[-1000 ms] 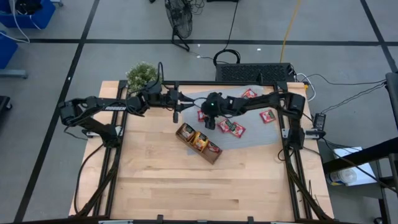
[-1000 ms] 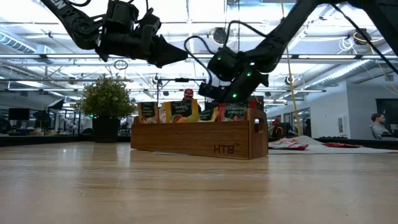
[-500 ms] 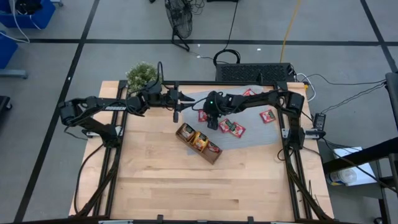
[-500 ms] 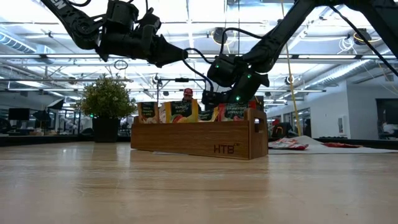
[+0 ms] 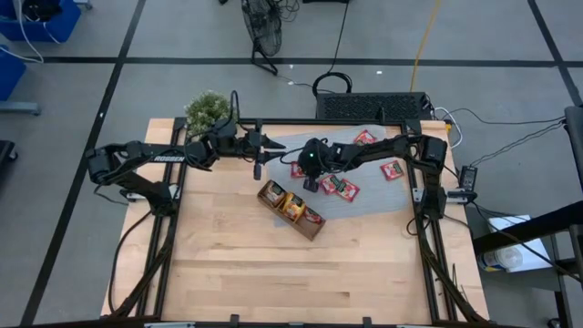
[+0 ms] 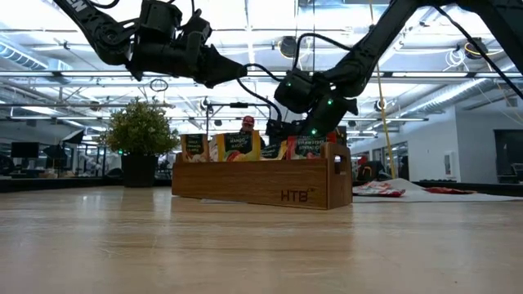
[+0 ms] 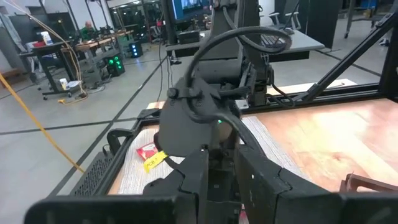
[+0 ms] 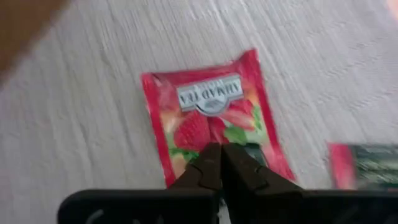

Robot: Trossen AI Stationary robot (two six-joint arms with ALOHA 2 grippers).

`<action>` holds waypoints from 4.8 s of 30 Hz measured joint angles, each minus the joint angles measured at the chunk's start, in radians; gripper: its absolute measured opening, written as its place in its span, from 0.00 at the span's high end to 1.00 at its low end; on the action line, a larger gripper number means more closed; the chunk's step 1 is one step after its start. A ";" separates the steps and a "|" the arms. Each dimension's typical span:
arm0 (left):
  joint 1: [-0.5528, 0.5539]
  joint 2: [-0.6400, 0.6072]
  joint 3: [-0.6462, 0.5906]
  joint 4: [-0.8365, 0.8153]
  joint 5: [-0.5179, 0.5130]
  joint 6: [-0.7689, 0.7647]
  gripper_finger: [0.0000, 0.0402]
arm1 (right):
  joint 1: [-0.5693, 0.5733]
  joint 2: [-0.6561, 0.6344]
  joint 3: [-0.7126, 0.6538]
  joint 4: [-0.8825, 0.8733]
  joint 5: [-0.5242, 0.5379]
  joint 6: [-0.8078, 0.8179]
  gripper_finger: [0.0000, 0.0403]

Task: Pick & Place Tea
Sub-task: Put the red tea bag into the right section of the wooden organizer

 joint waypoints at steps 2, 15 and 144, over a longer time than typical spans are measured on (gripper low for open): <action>0.000 0.000 0.000 0.000 0.000 0.000 0.79 | 0.020 -0.023 -0.003 -0.013 0.081 -0.019 1.00; 0.000 0.000 0.000 0.002 0.000 0.000 0.79 | 0.074 -0.174 -0.003 0.009 0.067 -0.112 0.95; -0.154 0.160 0.195 -0.132 -0.163 -0.302 0.92 | 0.526 -0.275 -0.296 0.722 0.638 -1.046 0.94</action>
